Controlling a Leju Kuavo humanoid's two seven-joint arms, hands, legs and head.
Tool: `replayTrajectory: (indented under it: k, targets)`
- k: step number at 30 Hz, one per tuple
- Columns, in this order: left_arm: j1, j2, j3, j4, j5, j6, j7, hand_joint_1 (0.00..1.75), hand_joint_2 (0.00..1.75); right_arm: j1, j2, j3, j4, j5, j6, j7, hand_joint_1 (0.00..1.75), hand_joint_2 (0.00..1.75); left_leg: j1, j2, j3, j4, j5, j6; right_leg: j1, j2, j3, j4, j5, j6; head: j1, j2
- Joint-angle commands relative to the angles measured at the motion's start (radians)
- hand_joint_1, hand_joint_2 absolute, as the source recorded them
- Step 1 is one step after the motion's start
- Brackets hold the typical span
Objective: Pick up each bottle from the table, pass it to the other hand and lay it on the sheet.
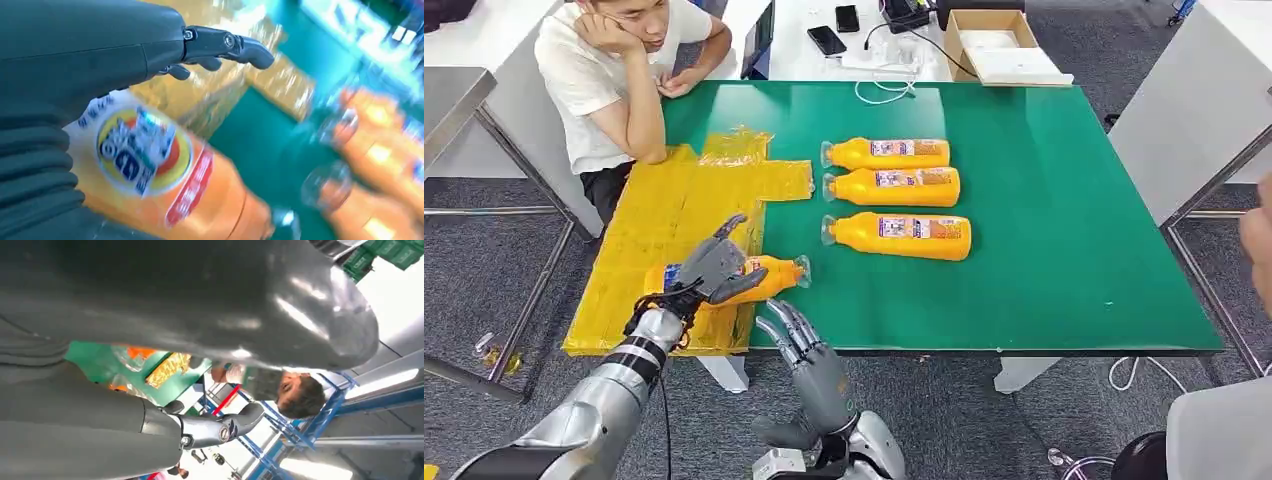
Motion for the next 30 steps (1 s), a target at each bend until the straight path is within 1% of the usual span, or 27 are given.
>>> replayTrajectory:
  k: [1,2,3,6,8,9,10,11,12,13,14,15,17,18,19,21,22,23,25,27,28,29,30]
  targets:
    - [0.148,0.025,-0.029,-0.368,0.175,0.059,-0.034,0.00,1.75,0.032,-0.026,0.000,-0.025,0.023,-0.026,0.003,0.00,0.00,-0.001,0.002,0.004,-0.002,-0.002,0.000,-0.001,0.000,0.003,-0.001,-0.002,-0.001,0.000,0.000]
    - [0.148,0.025,-0.029,-0.368,0.175,0.059,-0.034,0.00,1.75,0.032,-0.026,0.000,-0.025,0.023,-0.026,0.003,0.00,0.00,-0.001,0.001,0.001,-0.001,-0.001,0.000,0.000,0.000,0.000,-0.001,-0.001,0.000,0.000,0.000]
    - [0.148,0.025,-0.029,-0.368,0.175,0.059,-0.034,0.00,1.75,0.032,-0.026,0.000,-0.025,0.023,-0.026,0.003,0.00,0.00,0.000,0.000,0.000,-0.001,-0.001,0.000,0.000,-0.001,0.000,-0.001,-0.001,-0.001,0.000,0.000]
    - [0.148,0.025,-0.029,-0.368,0.175,0.059,-0.034,0.00,1.75,0.032,-0.026,0.000,-0.025,0.023,-0.026,0.003,0.00,0.00,-0.001,0.000,0.003,-0.001,-0.002,0.000,-0.001,-0.001,0.003,-0.001,-0.002,-0.001,0.000,0.000]
    - [0.189,0.006,-0.007,-0.451,0.276,0.076,-0.068,0.00,1.75,0.043,-0.041,0.011,-0.094,0.027,-0.083,0.003,0.00,0.00,0.000,0.000,0.000,-0.001,-0.001,0.000,0.000,0.000,0.000,-0.001,-0.001,0.000,0.000,0.000]
    - [0.218,0.004,-0.006,-0.512,0.338,0.061,-0.064,0.00,1.75,0.049,-0.060,0.032,-0.147,0.006,-0.098,0.003,0.00,0.00,-0.001,0.001,0.001,-0.001,-0.002,0.000,0.000,0.000,0.001,-0.001,-0.002,-0.001,0.000,0.000]
    - [0.243,-0.003,0.004,-0.563,0.404,0.040,-0.056,0.00,1.75,0.056,-0.073,0.040,-0.183,-0.014,-0.097,0.003,0.00,0.00,-0.001,0.000,0.000,-0.001,-0.001,0.000,0.000,0.000,0.000,-0.001,-0.001,0.000,0.000,0.000]
    - [0.268,-0.003,0.003,-0.612,0.454,0.021,-0.046,0.00,1.75,0.068,-0.088,0.043,-0.224,-0.018,-0.101,0.003,0.00,1.75,-0.001,0.001,0.001,0.000,-0.002,0.000,-0.001,0.000,0.000,0.000,-0.002,-0.001,0.000,0.000]
    - [0.294,-0.007,0.006,-0.657,0.517,0.006,-0.026,0.00,1.75,0.085,-0.098,0.028,-0.258,0.009,-0.108,0.003,0.00,1.75,-0.001,0.001,0.000,0.000,-0.001,0.000,0.000,0.000,-0.001,-0.001,-0.001,0.000,0.000,0.000]
    - [0.326,-0.006,0.000,-0.707,0.580,-0.019,-0.006,0.00,1.75,0.133,-0.090,-0.041,-0.310,0.073,-0.108,0.003,0.00,1.75,-0.001,0.001,0.001,-0.001,-0.002,0.001,-0.001,0.000,0.000,-0.001,-0.002,0.000,0.000,0.000]
    - [0.357,-0.004,-0.008,-0.746,0.603,-0.024,-0.002,0.00,1.75,0.159,-0.090,-0.092,-0.343,0.076,-0.108,0.003,0.00,1.75,-0.001,0.001,0.003,-0.001,-0.003,0.001,-0.001,-0.001,0.003,0.000,-0.003,-0.001,0.000,0.000]
    - [0.389,0.001,-0.020,-0.784,0.613,-0.022,-0.002,0.00,1.75,0.173,-0.105,-0.124,-0.376,0.074,-0.103,0.003,0.00,1.75,-0.001,0.000,0.002,0.000,-0.003,0.001,-0.001,-0.002,0.002,0.000,-0.004,-0.001,0.000,0.000]
    - [0.400,0.004,-0.024,-0.794,0.615,-0.019,-0.002,0.00,1.75,0.174,-0.114,-0.134,-0.389,0.070,-0.091,0.003,0.00,1.75,-0.002,0.000,0.004,-0.001,-0.004,0.001,-0.001,-0.001,0.003,-0.001,-0.004,-0.001,0.000,0.000]
    - [0.400,0.004,-0.024,-0.794,0.615,-0.019,-0.002,0.00,1.75,0.174,-0.114,-0.134,-0.389,0.070,-0.091,0.003,0.00,1.75,-0.002,0.000,0.002,-0.001,-0.003,0.001,-0.001,-0.001,0.002,-0.001,-0.003,0.000,0.000,0.000]
    - [0.395,0.006,-0.024,-0.788,0.616,-0.018,-0.003,0.00,1.75,0.172,-0.109,-0.136,-0.381,0.071,-0.087,0.003,0.00,1.75,-0.002,0.001,0.006,-0.002,-0.005,0.001,-0.002,-0.001,0.006,-0.001,-0.005,-0.001,0.000,0.000]
    - [0.391,0.006,-0.024,-0.784,0.617,-0.018,-0.003,0.00,1.75,0.170,-0.105,-0.135,-0.377,0.073,-0.085,0.003,0.00,1.75,-0.002,0.000,0.003,-0.001,-0.003,0.000,-0.001,-0.001,0.003,0.000,-0.004,-0.001,0.000,0.000]
    - [0.396,0.003,-0.020,-0.785,0.626,-0.018,-0.005,0.00,1.75,0.176,-0.097,-0.154,-0.383,0.058,-0.104,0.003,0.00,1.75,-0.001,0.000,-0.001,0.000,-0.002,0.000,-0.001,-0.001,-0.001,-0.001,-0.002,-0.001,0.000,0.000]
    - [0.437,0.002,-0.026,-0.825,0.637,-0.022,-0.009,0.00,1.75,0.210,-0.081,-0.261,-0.422,0.083,-0.108,0.003,0.00,1.75,-0.001,0.000,0.001,-0.001,-0.002,0.000,-0.001,-0.001,0.001,-0.001,-0.002,-0.001,0.000,0.000]
    - [0.541,-0.002,-0.048,-0.912,0.666,-0.035,-0.010,0.00,1.75,0.233,-0.108,-0.376,-0.472,0.051,-0.108,0.017,0.00,1.75,-0.002,0.000,0.002,-0.001,-0.003,0.000,-0.001,-0.002,0.002,0.000,-0.003,-0.001,0.000,0.000]
    - [0.624,-0.001,-0.089,-0.960,0.656,-0.036,-0.024,0.00,1.75,0.257,-0.125,-0.486,-0.504,0.041,-0.093,0.025,0.00,1.75,-0.003,0.002,0.001,-0.002,-0.002,0.001,-0.003,0.001,0.000,-0.002,-0.002,0.000,0.000,0.000]
    - [0.650,-0.003,-0.104,-0.972,0.651,-0.035,-0.033,0.00,1.75,0.269,-0.125,-0.526,-0.516,0.052,-0.088,0.016,0.00,1.75,-0.003,0.002,0.004,-0.003,-0.003,0.001,-0.002,0.001,0.003,-0.003,-0.003,0.000,0.000,0.000]
    - [0.673,-0.005,-0.121,-0.982,0.648,-0.037,-0.039,0.00,1.75,0.277,-0.121,-0.569,-0.524,0.073,-0.108,0.013,0.00,1.75,-0.003,0.002,0.004,-0.002,-0.004,0.002,-0.003,0.001,0.003,-0.003,-0.003,0.000,-0.001,0.000]
    - [0.699,-0.014,-0.138,-0.990,0.643,-0.033,-0.056,0.00,1.75,0.282,-0.111,-0.631,-0.529,0.100,-0.108,0.021,0.00,0.00,-0.003,0.001,0.002,-0.002,-0.002,0.001,-0.003,0.000,0.001,-0.002,-0.003,0.000,-0.001,0.000]
